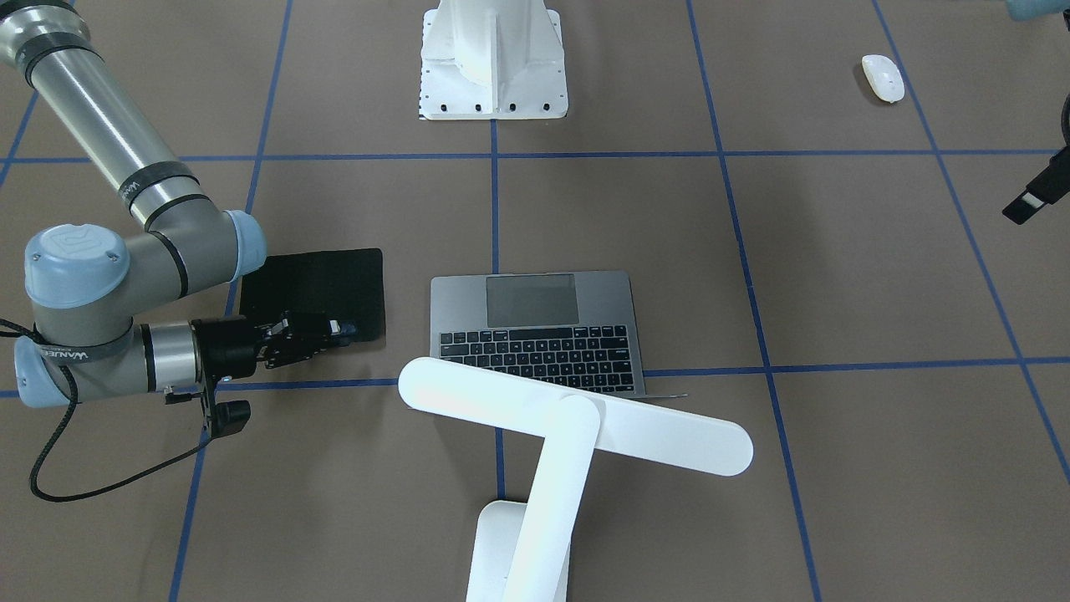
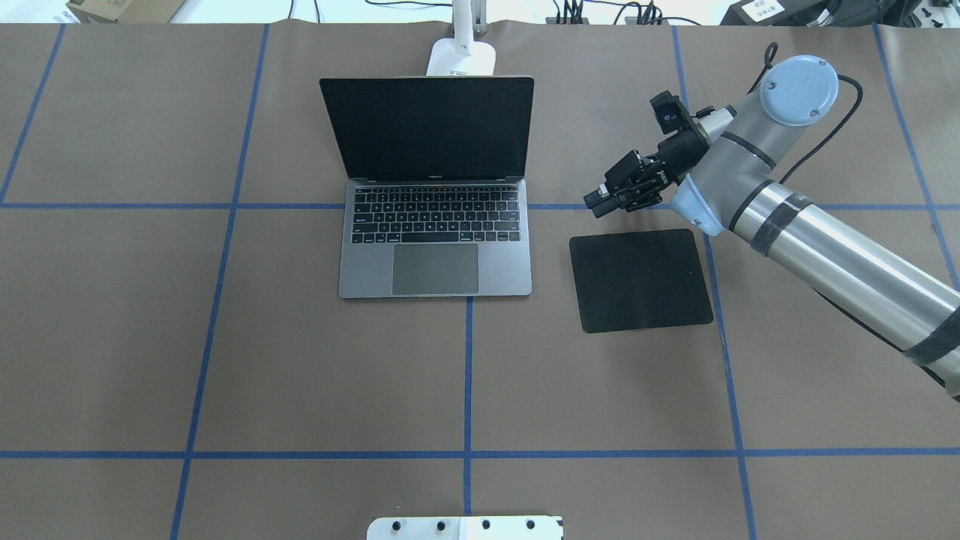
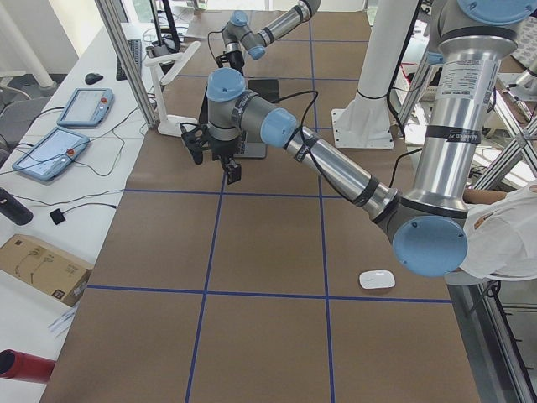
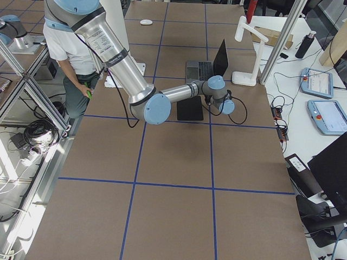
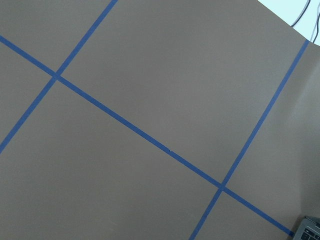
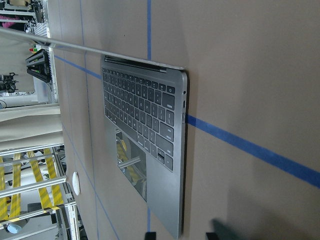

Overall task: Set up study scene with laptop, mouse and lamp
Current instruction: 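Lay the mouse pad flat and open the right gripper, then withdraw the right gripper away from the mouse pad off the table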

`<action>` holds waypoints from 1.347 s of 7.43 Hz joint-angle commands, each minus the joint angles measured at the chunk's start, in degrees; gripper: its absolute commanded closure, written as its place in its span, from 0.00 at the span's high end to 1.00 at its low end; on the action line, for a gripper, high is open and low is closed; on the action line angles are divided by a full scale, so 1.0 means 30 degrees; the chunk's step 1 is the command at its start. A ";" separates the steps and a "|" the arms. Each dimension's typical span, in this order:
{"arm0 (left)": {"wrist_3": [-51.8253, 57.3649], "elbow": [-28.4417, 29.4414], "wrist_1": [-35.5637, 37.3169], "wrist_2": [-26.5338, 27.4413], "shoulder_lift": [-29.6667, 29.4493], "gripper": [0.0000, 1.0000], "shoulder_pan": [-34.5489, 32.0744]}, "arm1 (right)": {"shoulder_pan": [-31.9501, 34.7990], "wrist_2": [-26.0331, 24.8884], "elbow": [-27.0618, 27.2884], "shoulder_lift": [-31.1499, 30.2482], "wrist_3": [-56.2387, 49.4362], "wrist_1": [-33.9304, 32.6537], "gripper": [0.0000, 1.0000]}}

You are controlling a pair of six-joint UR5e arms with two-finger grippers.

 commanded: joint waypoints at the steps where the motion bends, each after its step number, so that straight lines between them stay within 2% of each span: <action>1: -0.0004 -0.0100 0.0013 -0.0006 0.0017 0.99 -0.0076 | 0.0124 0.0482 -0.0358 0.0251 0.0009 -0.0029 0.46; 2: -0.0004 -0.0100 0.0042 -0.0006 -0.0041 0.99 -0.0077 | 0.0444 0.0453 -0.0330 0.0222 0.0009 -0.0029 0.51; 3: -0.0004 -0.0071 0.0013 -0.0006 -0.0013 0.99 -0.0077 | 0.0709 0.0046 -0.0184 -0.0358 0.0009 -0.0116 0.60; 4: 0.0025 -0.0129 -0.0045 -0.0006 0.0017 0.99 -0.0077 | 0.1349 -0.1495 0.0194 -0.1060 0.0531 -0.0146 0.70; 5: 0.0228 -0.0477 -0.0191 -0.0035 0.0510 0.99 -0.0077 | 0.1936 -0.2990 0.1097 -0.1966 0.2914 -0.0146 0.74; 6: 0.0259 -0.0597 -0.0193 -0.0065 0.0602 0.99 -0.0048 | 0.2725 -0.4107 0.1802 -0.2729 0.3286 -0.0146 0.75; 8: 0.0260 -0.1033 -0.0541 -0.0065 0.1359 0.99 -0.0048 | 0.4888 -0.9245 0.2041 -0.2795 0.6844 -0.0088 0.75; 9: 0.0927 -0.1501 -0.1385 -0.0094 0.2322 0.99 0.0068 | 0.5249 -1.0724 0.2015 -0.3230 0.7386 -0.0117 0.75; 10: 0.3109 -0.1941 -0.1742 -0.0123 0.3376 0.99 0.0186 | 0.5426 -1.2450 0.2072 -0.3119 0.9451 -0.0001 0.75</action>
